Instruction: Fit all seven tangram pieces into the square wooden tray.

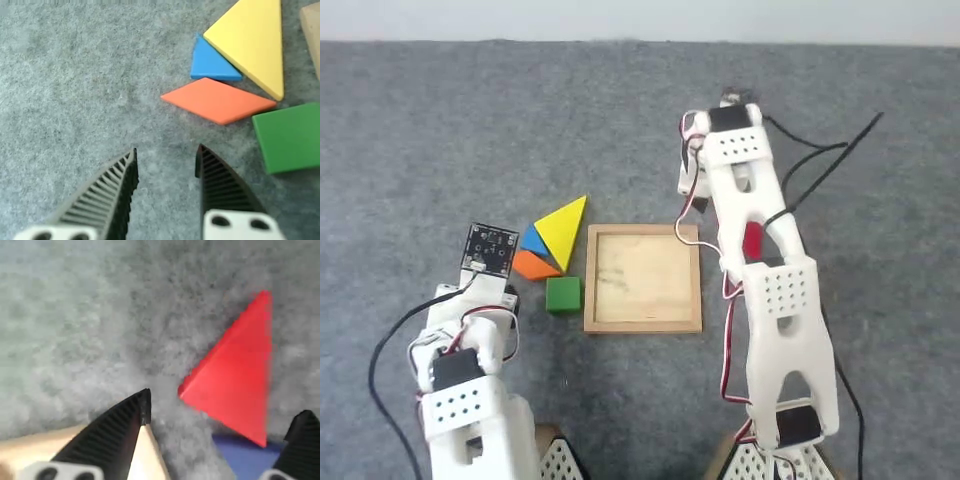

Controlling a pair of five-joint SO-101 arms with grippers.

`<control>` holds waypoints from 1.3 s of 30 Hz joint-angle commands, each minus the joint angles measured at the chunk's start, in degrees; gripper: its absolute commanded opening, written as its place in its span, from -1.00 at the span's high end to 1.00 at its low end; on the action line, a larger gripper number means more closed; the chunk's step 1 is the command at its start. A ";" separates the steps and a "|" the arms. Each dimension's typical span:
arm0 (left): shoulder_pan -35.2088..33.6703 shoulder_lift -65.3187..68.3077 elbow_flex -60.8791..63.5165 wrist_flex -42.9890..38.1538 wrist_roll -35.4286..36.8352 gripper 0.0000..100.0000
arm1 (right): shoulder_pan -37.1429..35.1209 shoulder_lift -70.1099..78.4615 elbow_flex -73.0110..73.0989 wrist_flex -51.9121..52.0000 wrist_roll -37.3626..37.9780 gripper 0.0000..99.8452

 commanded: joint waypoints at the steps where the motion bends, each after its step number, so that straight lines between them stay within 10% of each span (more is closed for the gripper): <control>1: 0.53 -1.32 -0.57 -1.58 -0.35 0.64 | 0.31 0.75 -2.90 -1.36 -0.70 0.14; 23: 0.35 -1.32 -0.57 -1.41 -0.35 0.64 | 5.85 4.97 -2.73 -1.63 -0.18 0.15; 30: 0.44 -1.32 -0.57 -1.41 -0.44 0.64 | 7.08 6.02 -2.46 -2.59 9.93 0.58; 39: 0.44 -1.32 -0.57 -1.32 -0.44 0.64 | 7.43 10.86 -9.32 -0.84 13.10 0.57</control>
